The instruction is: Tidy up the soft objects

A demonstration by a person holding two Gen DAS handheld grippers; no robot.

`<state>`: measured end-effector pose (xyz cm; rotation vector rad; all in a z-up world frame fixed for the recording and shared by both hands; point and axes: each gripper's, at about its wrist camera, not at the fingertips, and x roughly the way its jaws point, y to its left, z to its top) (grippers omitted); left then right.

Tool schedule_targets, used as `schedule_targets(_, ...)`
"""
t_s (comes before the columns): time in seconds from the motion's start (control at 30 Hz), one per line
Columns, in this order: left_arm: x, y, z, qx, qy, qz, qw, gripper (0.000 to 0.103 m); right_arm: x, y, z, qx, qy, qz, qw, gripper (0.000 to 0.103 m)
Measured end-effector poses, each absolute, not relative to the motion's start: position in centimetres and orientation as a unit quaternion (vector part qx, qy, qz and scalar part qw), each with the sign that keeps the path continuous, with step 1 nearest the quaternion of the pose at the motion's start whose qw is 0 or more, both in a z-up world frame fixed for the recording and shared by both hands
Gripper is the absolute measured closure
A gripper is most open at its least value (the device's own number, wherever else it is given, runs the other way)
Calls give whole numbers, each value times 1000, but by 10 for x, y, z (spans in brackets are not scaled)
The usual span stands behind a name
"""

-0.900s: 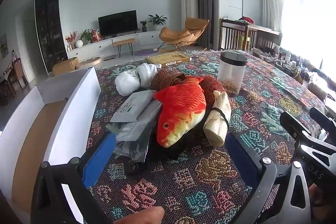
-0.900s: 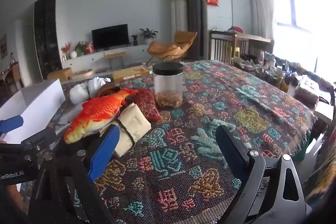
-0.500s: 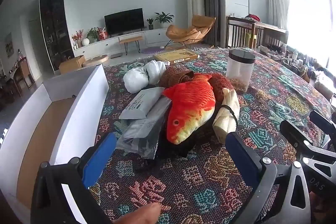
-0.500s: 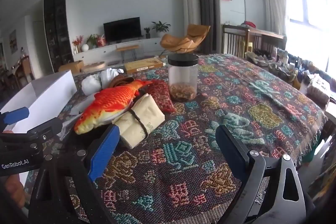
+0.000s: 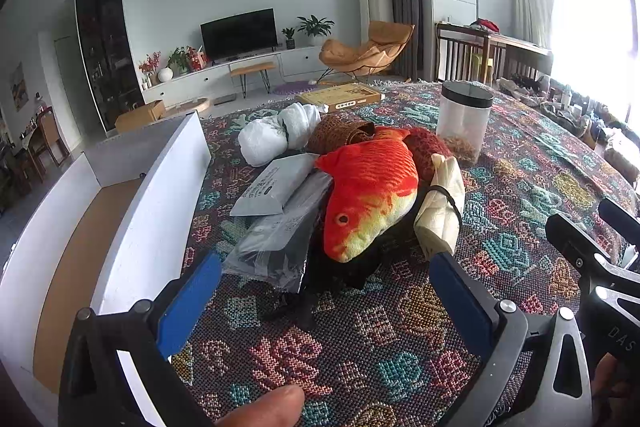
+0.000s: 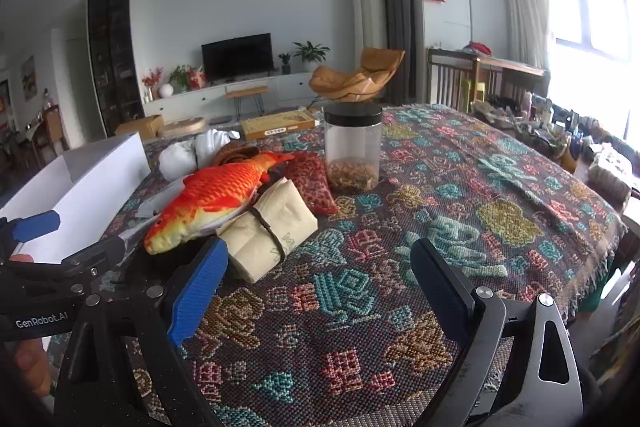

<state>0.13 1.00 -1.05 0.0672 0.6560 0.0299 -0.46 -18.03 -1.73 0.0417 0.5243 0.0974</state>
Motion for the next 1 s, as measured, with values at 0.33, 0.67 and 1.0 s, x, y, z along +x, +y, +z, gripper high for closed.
schedule_targets(0.33, 0, 9, -17, 36, 331, 14, 943, 0, -7, -176, -17, 7, 254, 52, 966, 9)
schedule_targets(0.67, -2, 8, -19, 41, 335, 14, 941, 0, -8, -175, -16, 4, 253, 51, 966, 9)
schedule_targets(1.0, -3, 9, -22, 44, 339, 15, 940, 0, -8, -178, -16, 9, 255, 46, 966, 9)
